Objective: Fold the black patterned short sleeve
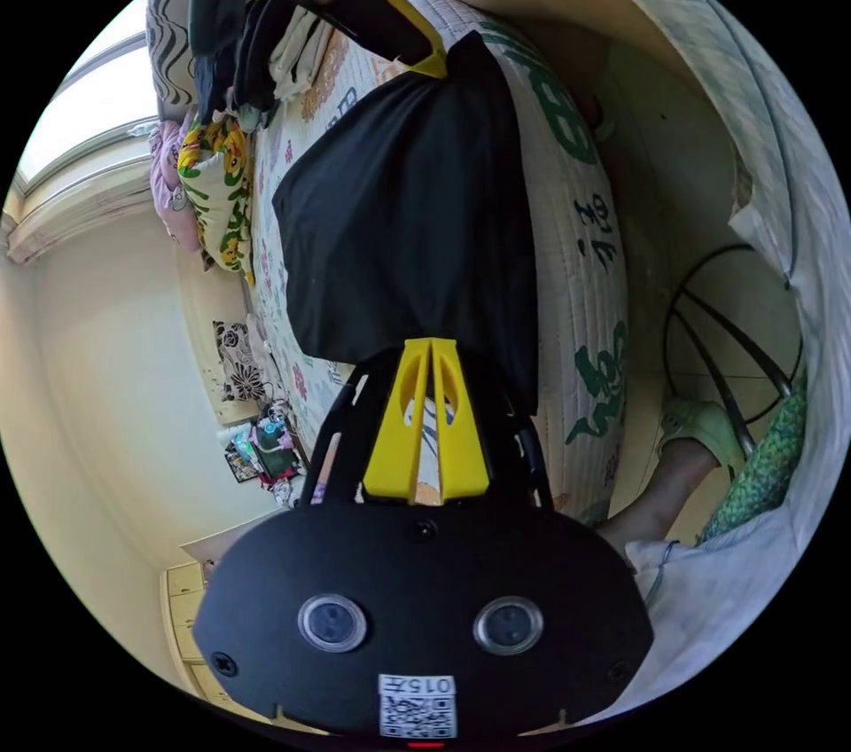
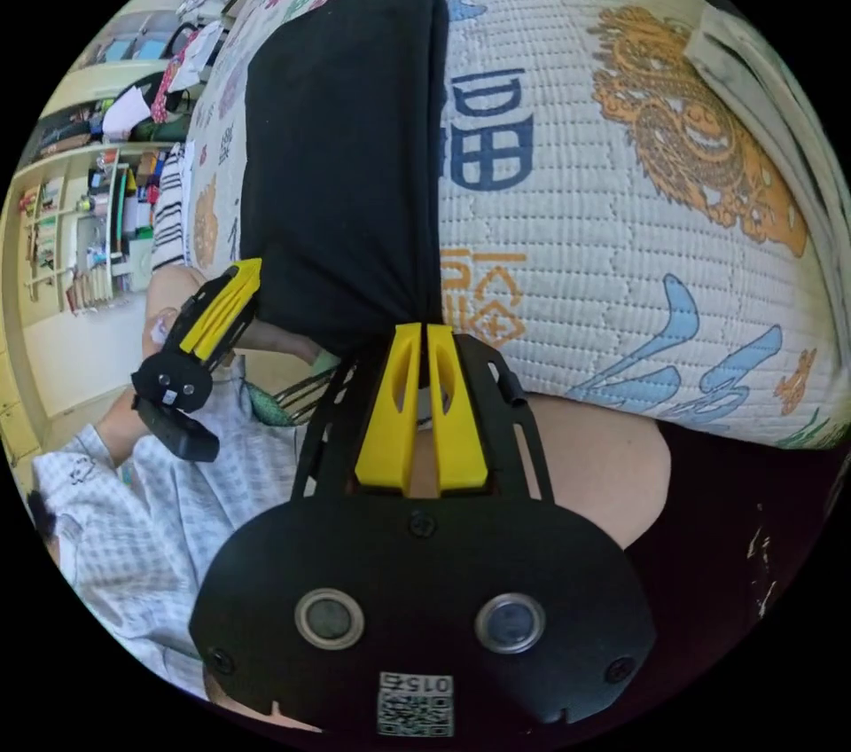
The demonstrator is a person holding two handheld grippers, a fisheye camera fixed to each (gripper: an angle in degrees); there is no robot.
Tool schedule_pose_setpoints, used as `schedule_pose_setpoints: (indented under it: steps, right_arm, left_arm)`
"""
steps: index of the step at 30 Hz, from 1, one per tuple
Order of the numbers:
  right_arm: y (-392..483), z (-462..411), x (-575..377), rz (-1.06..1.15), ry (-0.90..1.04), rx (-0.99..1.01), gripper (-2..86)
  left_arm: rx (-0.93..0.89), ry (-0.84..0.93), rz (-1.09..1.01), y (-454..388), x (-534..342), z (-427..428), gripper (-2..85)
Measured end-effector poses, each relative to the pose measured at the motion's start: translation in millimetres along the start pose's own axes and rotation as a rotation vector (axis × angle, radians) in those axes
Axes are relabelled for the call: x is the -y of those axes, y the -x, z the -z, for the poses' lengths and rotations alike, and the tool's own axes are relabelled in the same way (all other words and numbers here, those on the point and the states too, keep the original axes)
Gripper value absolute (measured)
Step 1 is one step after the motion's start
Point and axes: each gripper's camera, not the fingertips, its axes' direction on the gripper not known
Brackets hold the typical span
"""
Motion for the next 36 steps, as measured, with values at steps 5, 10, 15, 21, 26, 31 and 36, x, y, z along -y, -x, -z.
schedule_pose_setpoints:
  steps: [5, 10, 15, 21, 26, 31, 36]
  right_arm:
    - [39.0, 5.2, 4.7, 0.109, 0.009, -0.218, -0.1]
    - [55.1, 18.3, 8.8, 0.146, 0.009, -0.283, 1.6]
    - [41.7, 75.6, 10.3, 0.130, -0.125, -0.074, 4.7]
    - [23.1, 171.6, 42.4, 0.132, -0.409, 0.171, 7.3]
    - [16.1, 217.1, 103.0, 0.156, -0.416, 0.198, 10.1]
    - [-3.1, 234.3, 154.5, 0.118, -0.364, 0.289, 11.8]
    - [-15.4, 244.5, 199.1, 0.074, -0.297, 0.335, 12.7]
  left_arm:
    - [0.060, -0.009, 0.009, 18.0, -19.7, 15.3, -0.3]
    - [-0.030, -0.024, 0.087, 76.1, -41.4, 37.4, 0.6]
    - [-0.102, -0.062, 0.394, 197.7, -92.0, 64.8, 2.2]
    - [-0.632, -0.231, 0.978, 378.1, -206.9, 17.2, 7.8]
    - [-1.126, -0.474, 1.409, 459.5, -306.6, -78.0, 10.0]
    - [-1.281, -0.470, 1.468, 503.9, -327.0, -119.0, 11.8]
    - [-1.427, -0.469, 1.472, 547.1, -328.4, -144.8, 12.2]
